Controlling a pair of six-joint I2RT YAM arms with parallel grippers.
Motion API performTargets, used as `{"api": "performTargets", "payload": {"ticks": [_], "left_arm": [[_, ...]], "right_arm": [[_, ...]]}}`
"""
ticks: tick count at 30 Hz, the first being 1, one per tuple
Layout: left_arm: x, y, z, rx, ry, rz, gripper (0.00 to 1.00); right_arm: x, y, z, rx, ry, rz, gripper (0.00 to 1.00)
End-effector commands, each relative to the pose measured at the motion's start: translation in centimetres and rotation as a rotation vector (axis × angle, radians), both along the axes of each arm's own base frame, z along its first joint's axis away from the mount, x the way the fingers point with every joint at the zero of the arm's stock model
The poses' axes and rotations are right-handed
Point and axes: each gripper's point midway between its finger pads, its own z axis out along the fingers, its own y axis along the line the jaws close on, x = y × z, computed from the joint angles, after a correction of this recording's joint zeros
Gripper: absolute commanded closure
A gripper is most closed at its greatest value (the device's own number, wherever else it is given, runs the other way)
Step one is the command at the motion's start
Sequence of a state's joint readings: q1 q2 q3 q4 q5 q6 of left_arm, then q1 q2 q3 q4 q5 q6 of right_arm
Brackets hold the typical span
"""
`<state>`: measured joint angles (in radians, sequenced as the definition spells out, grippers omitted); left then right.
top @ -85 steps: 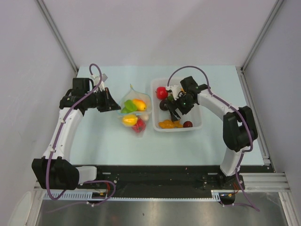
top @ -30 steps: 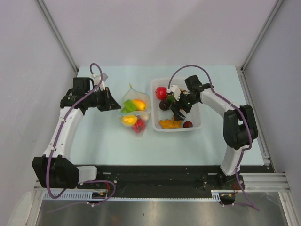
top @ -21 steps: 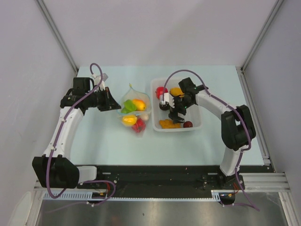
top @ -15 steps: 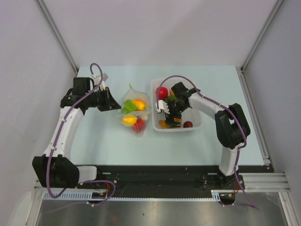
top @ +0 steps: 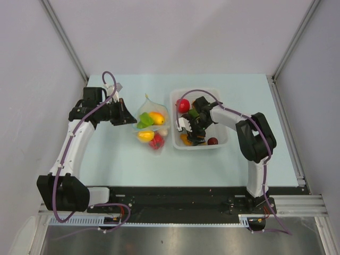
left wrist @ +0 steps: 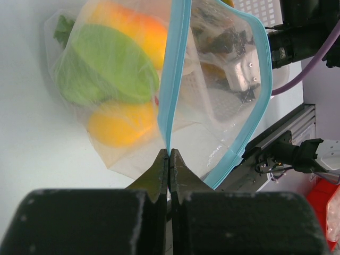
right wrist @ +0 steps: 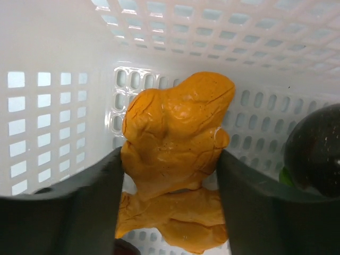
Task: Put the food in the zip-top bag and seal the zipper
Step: Pick up the fake vegetable from the bin, then place the fake vegetable in the zipper food storage bag.
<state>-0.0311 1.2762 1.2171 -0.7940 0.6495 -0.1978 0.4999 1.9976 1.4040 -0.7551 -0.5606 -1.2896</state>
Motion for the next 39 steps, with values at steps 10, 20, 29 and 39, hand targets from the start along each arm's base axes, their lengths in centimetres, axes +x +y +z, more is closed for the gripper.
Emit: {"api": "performTargets", "payload": {"ticks": [10,20,29,39], "left_arm": [[0.3,-0.4,0.8,-0.001,-0.052,-0.03,1.0],[0.3,-0.5,1.3,-0.012,-0.062,-0.029,1.0],[0.2,-0.7,1.7,-0.014,-0.071,-0.024,1.0],[0.1,-0.7,2.2,-0.019,-0.076,-0.024,1.0]], "right_arm": [[1.6,-1.2,9.2,0.157,-0.075,-0.157,0.62],[2.3,1.7,27.3,0.638,-0.126,-0.344,0.62],[2.3,9.2,41.7,1.157,0.171,-0.487,0.69],[0.7,17.5,35.8,1.111,0.148,-0.483,0.69]]}}
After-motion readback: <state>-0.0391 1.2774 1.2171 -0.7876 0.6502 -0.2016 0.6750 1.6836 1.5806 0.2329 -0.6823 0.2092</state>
